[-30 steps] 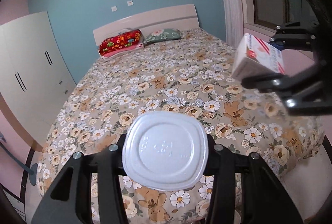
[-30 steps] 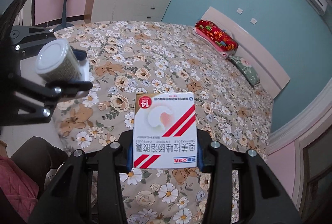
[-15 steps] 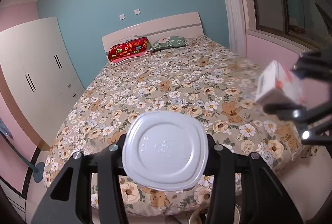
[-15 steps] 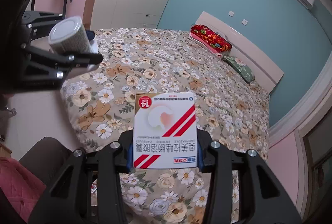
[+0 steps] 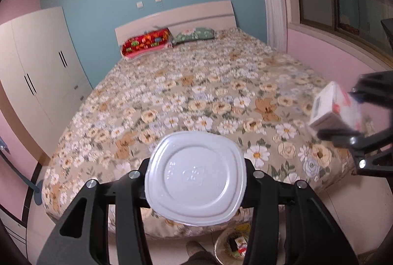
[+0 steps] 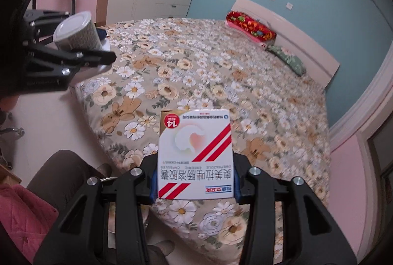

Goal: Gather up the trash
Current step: 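Lift the medicine box and yogurt cup and carry them over the bucket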

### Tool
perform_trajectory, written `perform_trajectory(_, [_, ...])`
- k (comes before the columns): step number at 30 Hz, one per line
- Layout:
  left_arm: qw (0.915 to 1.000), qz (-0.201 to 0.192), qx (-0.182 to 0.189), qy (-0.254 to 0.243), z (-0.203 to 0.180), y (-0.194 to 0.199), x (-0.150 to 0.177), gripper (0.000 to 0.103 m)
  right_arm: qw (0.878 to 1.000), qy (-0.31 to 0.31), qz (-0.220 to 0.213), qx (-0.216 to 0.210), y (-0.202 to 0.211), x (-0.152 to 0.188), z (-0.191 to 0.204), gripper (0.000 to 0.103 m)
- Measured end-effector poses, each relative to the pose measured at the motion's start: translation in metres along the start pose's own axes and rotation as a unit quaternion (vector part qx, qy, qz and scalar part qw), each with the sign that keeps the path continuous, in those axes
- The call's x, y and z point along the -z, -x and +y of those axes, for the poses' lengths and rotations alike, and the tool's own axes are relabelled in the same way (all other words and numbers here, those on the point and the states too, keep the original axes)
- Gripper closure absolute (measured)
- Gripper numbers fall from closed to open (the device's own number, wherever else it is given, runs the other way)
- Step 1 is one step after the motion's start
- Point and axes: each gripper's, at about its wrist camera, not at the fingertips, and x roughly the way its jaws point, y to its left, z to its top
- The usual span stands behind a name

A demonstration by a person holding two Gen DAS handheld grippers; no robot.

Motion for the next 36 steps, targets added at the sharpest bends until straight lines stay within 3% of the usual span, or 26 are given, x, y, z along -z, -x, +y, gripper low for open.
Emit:
perform_trajectory(16, [0.9933, 0.111, 0.033, -0.005, -0.023, -0.078, 0.098, 0.055, 0.995, -0.007, 0.082, -0.054, -0.087, 0.076, 0.046, 0.059])
perform_trajectory(25, [0.9836, 0.174, 0.049, -0.002, -0.039, -0.117, 0.152, 0.055, 0.989, -0.016, 0.125, -0.077, -0.132, 0.112, 0.073, 0.059])
perform_trajectory(36, [0.9724, 0.222, 0.07, -0.006, -0.06, -0.143, 0.199, 0.055, 0.98, -0.011, 0.163, -0.11, -0.164, 0.149, 0.109, 0.059])
